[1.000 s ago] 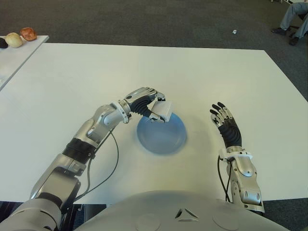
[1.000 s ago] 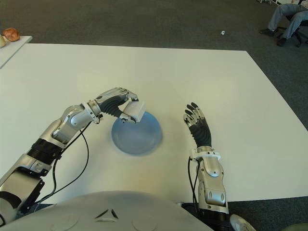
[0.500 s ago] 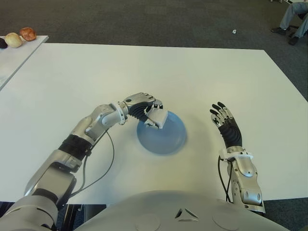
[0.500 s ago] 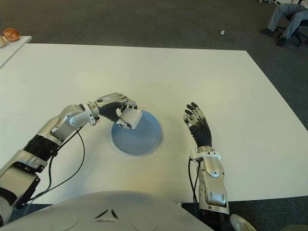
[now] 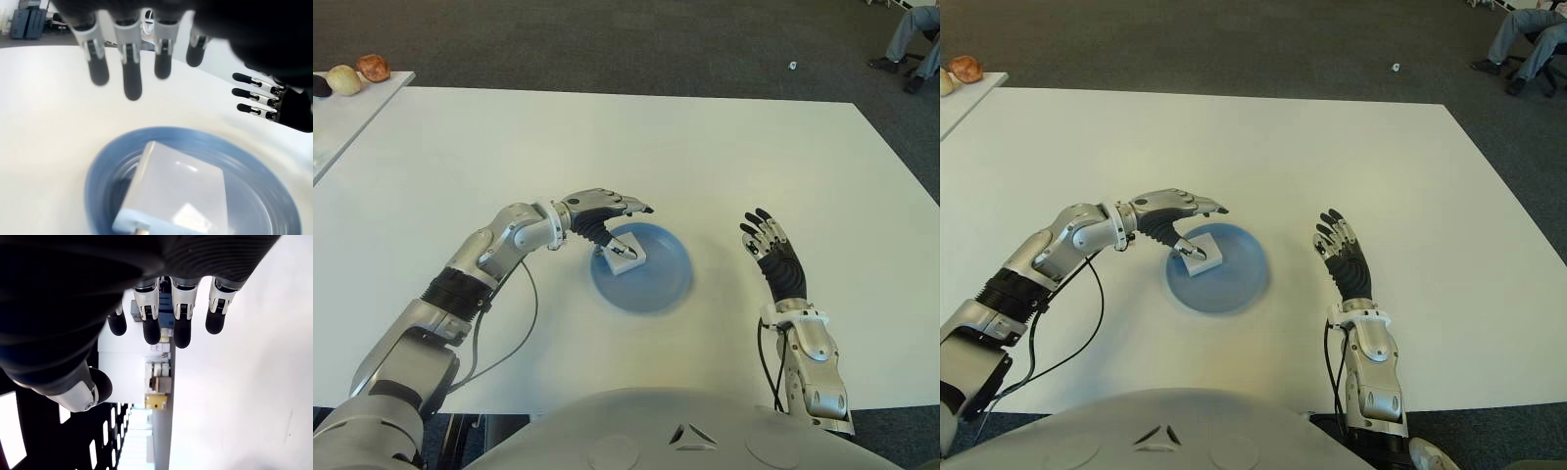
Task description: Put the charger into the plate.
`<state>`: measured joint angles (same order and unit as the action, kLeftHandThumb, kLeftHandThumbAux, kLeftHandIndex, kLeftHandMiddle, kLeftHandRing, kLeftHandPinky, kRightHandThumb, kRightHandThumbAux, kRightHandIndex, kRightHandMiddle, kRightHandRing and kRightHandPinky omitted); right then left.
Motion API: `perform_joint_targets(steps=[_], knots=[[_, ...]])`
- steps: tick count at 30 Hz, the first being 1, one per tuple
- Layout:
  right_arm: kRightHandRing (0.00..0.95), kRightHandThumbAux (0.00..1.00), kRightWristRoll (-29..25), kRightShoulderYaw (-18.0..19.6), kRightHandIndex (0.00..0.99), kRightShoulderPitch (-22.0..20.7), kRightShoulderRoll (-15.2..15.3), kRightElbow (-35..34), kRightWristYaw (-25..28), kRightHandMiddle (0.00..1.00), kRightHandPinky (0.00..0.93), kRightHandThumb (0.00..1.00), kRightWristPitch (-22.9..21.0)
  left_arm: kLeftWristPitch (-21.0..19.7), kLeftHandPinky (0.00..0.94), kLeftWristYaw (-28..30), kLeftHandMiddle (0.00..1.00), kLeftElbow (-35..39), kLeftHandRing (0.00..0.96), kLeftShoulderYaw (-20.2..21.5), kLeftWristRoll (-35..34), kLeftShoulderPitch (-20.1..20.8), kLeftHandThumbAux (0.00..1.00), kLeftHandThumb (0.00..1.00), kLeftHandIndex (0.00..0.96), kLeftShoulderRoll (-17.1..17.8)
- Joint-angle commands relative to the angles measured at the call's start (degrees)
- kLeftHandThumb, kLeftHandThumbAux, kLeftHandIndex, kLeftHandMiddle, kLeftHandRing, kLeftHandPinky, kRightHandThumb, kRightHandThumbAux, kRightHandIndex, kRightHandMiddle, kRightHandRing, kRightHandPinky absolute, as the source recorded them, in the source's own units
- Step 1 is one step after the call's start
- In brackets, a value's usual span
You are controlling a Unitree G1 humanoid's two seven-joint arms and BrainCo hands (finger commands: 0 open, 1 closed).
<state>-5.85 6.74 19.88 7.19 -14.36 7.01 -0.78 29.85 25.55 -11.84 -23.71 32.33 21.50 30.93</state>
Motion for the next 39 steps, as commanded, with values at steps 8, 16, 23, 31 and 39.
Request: perform_joint_targets(steps=[8, 16, 23, 31, 39], knots=[[0.122, 0.624, -0.22, -0.04, 0.0, -0.52, -0.19, 0.71, 0.12, 0.139, 0.089, 0.0, -0.38, -0.06, 0.0, 0.93, 0.0, 2.63, 0.0, 0.8, -1.86, -0.77, 0.143, 0.255, 0.0, 0.66], [0.131, 0.618, 0.02, -0.25, 0.0, -0.86, -0.43, 1.07, -0.21, 0.148, 0.101, 0.0, -0.56, -0.63, 0.0, 0.2, 0.0, 4.78, 0.0, 2.31, -2.94, -1.03, 0.171, 0.24, 0.0, 0.41], [0.13, 0.611, 0.05, -0.34, 0.0, -1.07, -0.72, 1.56, -0.41, 0.148, 0.102, 0.0, -0.41, -1.68, 0.0, 0.16, 0.0, 6.64, 0.0, 3.81, -3.59, -0.65, 0.22, 0.216, 0.0, 0.01], [0.133, 0.602, -0.22, -0.43, 0.002, -1.44, -1.16, 1.91, -0.55, 0.15, 0.109, 0.002, -0.6, -4.61, 0.0, -0.21, 0.0, 8.65, 0.0, 6.94, -7.84, 0.31, 0.285, 0.201, 0.0, -1.93], [0.125, 0.601, -0.23, -0.51, 0.004, -1.85, -1.44, 2.26, -0.66, 0.145, 0.098, 0.02, -0.82, -9.33, 0.03, 0.26, 0.039, 7.26, 0.031, 10.76, -14.49, 3.29, 0.391, 0.21, 0.009, -4.67]])
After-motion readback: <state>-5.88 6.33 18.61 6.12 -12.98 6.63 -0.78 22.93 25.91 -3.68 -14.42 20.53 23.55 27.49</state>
